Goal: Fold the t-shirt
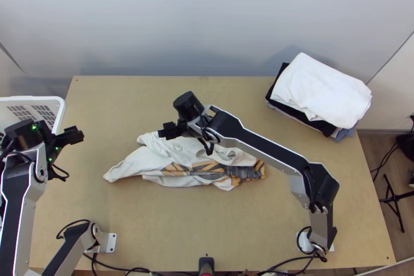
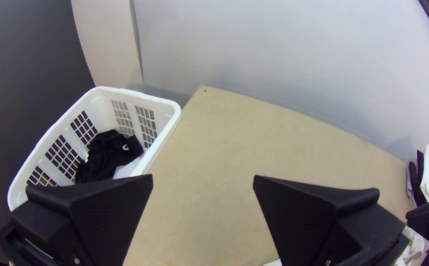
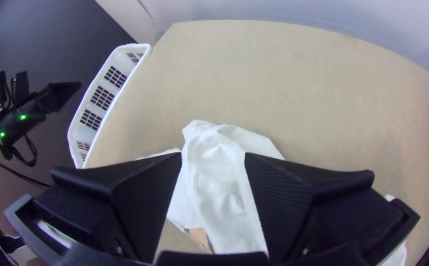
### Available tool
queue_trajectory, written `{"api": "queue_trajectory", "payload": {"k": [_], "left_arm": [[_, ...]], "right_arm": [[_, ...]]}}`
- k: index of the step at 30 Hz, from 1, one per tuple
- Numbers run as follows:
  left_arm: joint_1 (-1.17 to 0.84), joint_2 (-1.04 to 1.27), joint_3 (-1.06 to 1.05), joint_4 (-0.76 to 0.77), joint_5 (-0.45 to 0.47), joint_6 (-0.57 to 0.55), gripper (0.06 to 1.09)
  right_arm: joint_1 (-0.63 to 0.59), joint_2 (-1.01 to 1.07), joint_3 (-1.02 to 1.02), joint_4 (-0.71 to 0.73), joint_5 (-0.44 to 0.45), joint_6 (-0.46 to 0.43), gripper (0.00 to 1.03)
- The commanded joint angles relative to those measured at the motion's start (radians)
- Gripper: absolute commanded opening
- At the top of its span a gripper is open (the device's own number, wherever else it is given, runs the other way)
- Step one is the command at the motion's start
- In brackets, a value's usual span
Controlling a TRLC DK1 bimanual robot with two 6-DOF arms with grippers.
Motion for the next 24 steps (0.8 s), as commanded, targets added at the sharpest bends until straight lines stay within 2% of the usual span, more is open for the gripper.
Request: {"api": "queue_trajectory", "payload": {"k": [1,7,20,21,23,24], "left_arm": [[-0.005,0.013,0.009,0.008,-0.001,0.002,1.05],[-0.004,0.018,0.003,0.008,-0.001,0.001,1.05],[0.001,0.027,-0.013,0.020,-0.001,0.001,1.05],[0.001,0.028,-0.013,0.021,-0.001,-0.001,1.05],[0.001,0.031,-0.013,0.023,-0.001,-0.001,1.05],[0.001,0.031,-0.013,0.026,-0.001,-0.001,1.05]], "right_arm": [[0.029,0.007,0.022,-0.041,-0.013,-0.009,0.68],[0.063,0.104,0.143,-0.153,-0.015,0.005,0.68],[0.068,0.172,0.142,-0.155,-0.015,0.006,0.68],[0.068,0.178,0.143,-0.155,-0.015,0.006,0.67],[0.068,0.185,0.146,-0.153,-0.015,0.008,0.48],[0.068,0.187,0.146,-0.144,-0.015,0.008,0.43]]}}
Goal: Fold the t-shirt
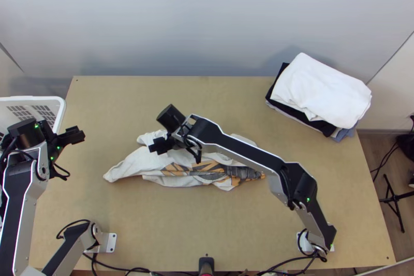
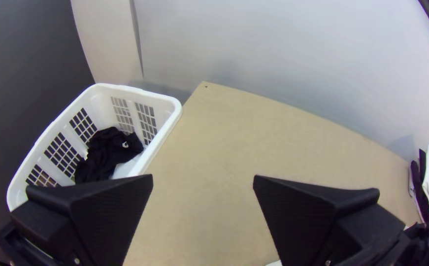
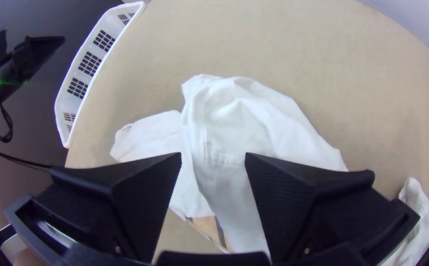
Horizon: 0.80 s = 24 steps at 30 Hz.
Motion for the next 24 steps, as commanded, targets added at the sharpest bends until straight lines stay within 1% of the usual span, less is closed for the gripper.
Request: {"api": "queue_trajectory", "payload": {"k": [1,4,7,10,11,18,24], "left_arm": [[0.001,0.007,0.000,0.012,0.002,0.000,1.05],[0.001,0.009,0.001,0.013,0.002,0.000,1.05],[0.001,0.012,0.001,0.013,0.002,0.000,1.05],[0.001,0.015,0.001,0.015,0.002,0.000,1.05],[-0.001,0.015,0.001,0.017,0.002,0.000,1.05],[-0.009,0.018,0.003,0.018,0.004,-0.001,1.05],[-0.028,0.020,0.003,0.018,0.004,-0.004,1.05]], "right_arm": [[0.002,0.032,0.007,0.011,-0.001,0.003,0.41],[0.002,0.032,0.004,0.012,-0.001,-0.002,0.40],[-0.007,0.029,0.004,0.014,-0.001,-0.009,0.14],[-0.022,0.011,-0.013,0.014,0.001,-0.011,0.10],[-0.030,0.000,-0.020,0.016,0.001,-0.011,0.03],[-0.099,-0.129,-0.088,0.017,0.010,0.001,0.03],[-0.223,-0.293,-0.131,0.017,0.024,0.003,0.03]]}}
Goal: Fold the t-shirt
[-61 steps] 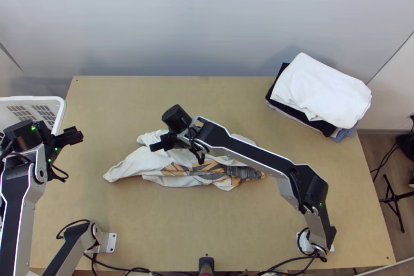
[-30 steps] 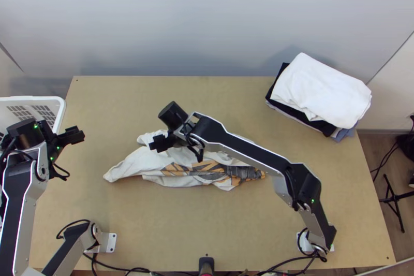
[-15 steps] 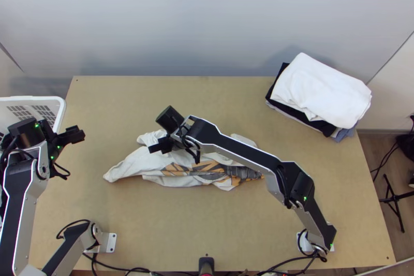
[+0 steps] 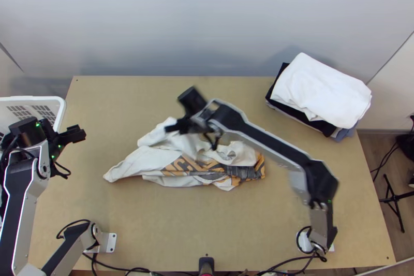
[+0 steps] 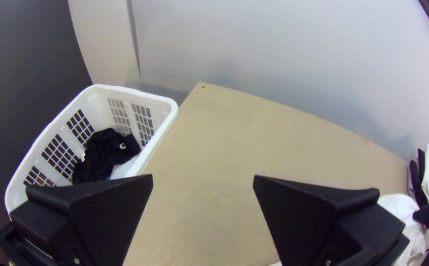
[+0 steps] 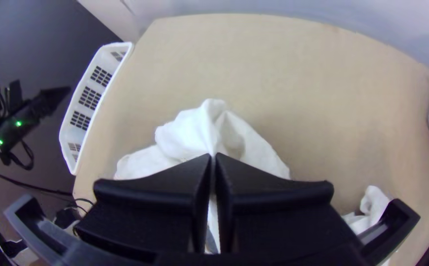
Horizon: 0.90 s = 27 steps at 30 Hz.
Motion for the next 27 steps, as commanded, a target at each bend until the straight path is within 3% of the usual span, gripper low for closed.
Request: {"api": "queue_trajectory", "payload": {"k": [1,15,23,27], "left_arm": [[-0.028,0.003,0.001,0.001,0.000,-0.004,1.05],[-0.252,0.026,-0.022,-0.097,0.006,0.007,1.05],[-0.263,-0.004,-0.137,-0.126,0.009,0.126,1.05],[-0.252,-0.016,-0.216,-0.110,0.008,0.251,1.05]], "right_arm": [[-0.137,-0.170,-0.060,0.001,0.012,0.003,0.03],[-0.384,-0.446,-0.326,0.069,0.015,0.017,0.03],[-0.507,-0.558,-0.438,0.086,0.018,0.048,0.03],[-0.536,-0.604,-0.499,0.109,0.018,0.051,0.03]]}}
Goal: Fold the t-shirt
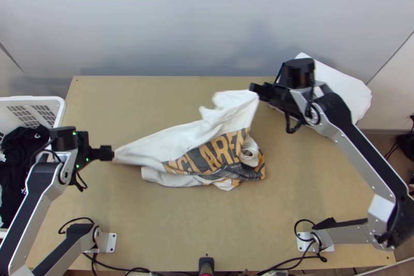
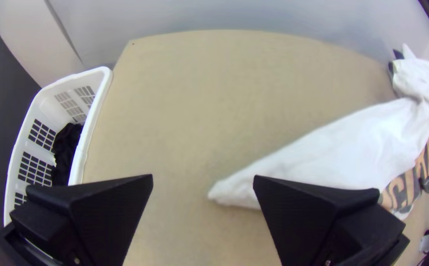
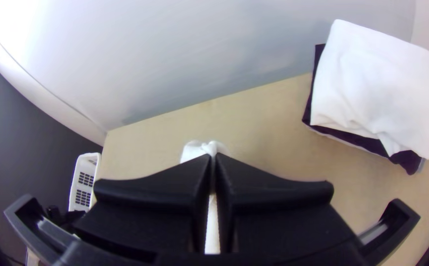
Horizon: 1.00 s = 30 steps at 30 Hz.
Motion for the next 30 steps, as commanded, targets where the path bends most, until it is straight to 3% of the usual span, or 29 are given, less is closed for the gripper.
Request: {"api": "queue_trajectory", "payload": {"k": [1,6,8,12,15,19,30], "left_arm": [[0.004,-0.023,-0.120,0.032,-0.005,0.169,1.05],[0.043,-0.009,-0.127,0.120,-0.002,0.252,1.05],[0.045,0.032,-0.104,0.112,0.061,0.218,1.05],[0.093,0.175,-0.035,0.051,0.337,0.046,1.05],[0.119,0.278,0.023,0.035,0.515,-0.146,1.05],[0.155,0.377,0.075,0.077,0.639,-0.361,1.05],[0.286,0.485,0.066,0.330,0.647,-0.759,1.05]], "right_arm": [[-0.077,-0.097,-0.110,0.037,0.002,0.013,0.03],[-0.079,-0.129,-0.150,0.060,0.002,0.020,0.03],[-0.074,-0.132,-0.158,0.063,0.000,0.028,0.03],[-0.063,-0.132,-0.169,0.077,0.000,0.045,0.03],[-0.060,-0.132,-0.178,0.083,0.000,0.046,0.03],[-0.059,-0.131,-0.192,0.097,0.000,0.046,0.03],[-0.051,-0.109,-0.198,0.155,0.000,0.053,0.03]]}}
